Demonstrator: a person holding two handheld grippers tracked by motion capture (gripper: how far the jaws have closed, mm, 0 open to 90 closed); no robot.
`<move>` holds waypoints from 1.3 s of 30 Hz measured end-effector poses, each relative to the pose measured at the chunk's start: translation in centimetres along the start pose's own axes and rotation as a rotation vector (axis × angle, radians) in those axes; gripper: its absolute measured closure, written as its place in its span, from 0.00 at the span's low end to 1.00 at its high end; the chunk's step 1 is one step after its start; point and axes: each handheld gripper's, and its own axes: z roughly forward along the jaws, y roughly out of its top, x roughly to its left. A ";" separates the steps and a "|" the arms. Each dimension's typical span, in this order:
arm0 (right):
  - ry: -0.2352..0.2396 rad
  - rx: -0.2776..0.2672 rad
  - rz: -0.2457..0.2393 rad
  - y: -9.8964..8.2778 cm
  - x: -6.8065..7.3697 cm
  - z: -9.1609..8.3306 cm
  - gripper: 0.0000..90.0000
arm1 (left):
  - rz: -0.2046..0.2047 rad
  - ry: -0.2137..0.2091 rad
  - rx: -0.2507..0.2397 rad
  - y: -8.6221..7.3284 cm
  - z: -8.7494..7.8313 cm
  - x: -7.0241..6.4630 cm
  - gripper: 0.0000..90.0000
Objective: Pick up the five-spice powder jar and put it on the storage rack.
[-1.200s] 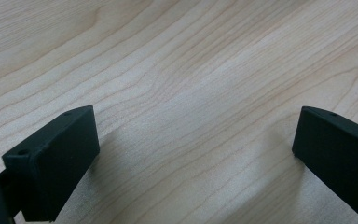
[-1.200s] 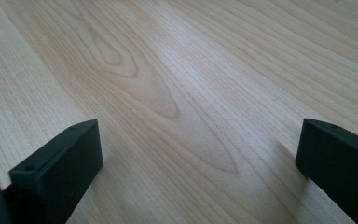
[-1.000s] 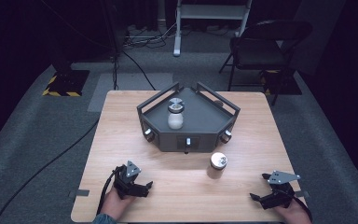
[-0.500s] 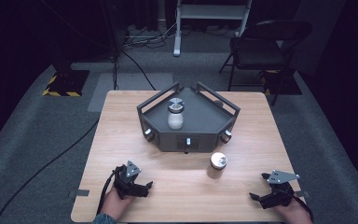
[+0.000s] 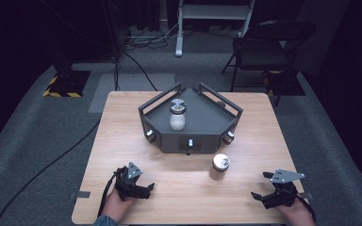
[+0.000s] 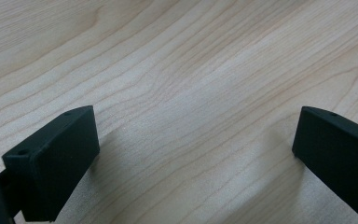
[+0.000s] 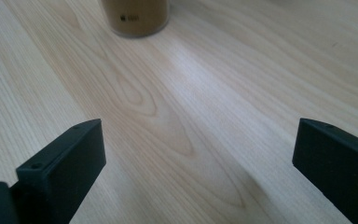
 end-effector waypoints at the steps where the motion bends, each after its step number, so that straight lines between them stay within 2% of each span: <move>1: 0.001 -0.018 0.001 -0.1 0.0 -0.2 0.03 | 0.000 0.000 0.000 0.0 0.0 0.0 0.00; 3: 0.007 -0.074 0.005 -0.2 0.2 -0.8 0.03 | 0.000 0.000 0.000 0.0 0.0 0.0 0.00; 6: 0.008 -0.128 0.001 -0.1 0.5 -1.4 0.03 | 0.000 0.000 0.000 0.0 0.0 0.0 0.00; 11: 0.008 -0.162 -0.011 0.3 0.9 -1.8 0.03 | 0.000 0.000 -0.001 0.0 0.0 0.0 0.00; 13: 0.004 -0.165 -0.023 0.7 1.2 -1.8 0.03 | 0.000 0.000 -0.001 0.0 0.0 0.0 0.00; 24: 0.000 -0.163 -0.017 1.0 1.0 -1.5 0.03 | 0.000 0.000 -0.001 0.0 0.0 0.0 0.00; 32: 0.014 -0.153 -0.035 2.1 0.9 -0.2 0.03 | 0.007 -0.006 -0.001 0.0 0.0 0.0 0.01; 39: 0.042 -0.166 -0.053 3.2 0.6 1.1 0.03 | 0.014 -0.012 -0.001 0.2 0.2 0.1 0.01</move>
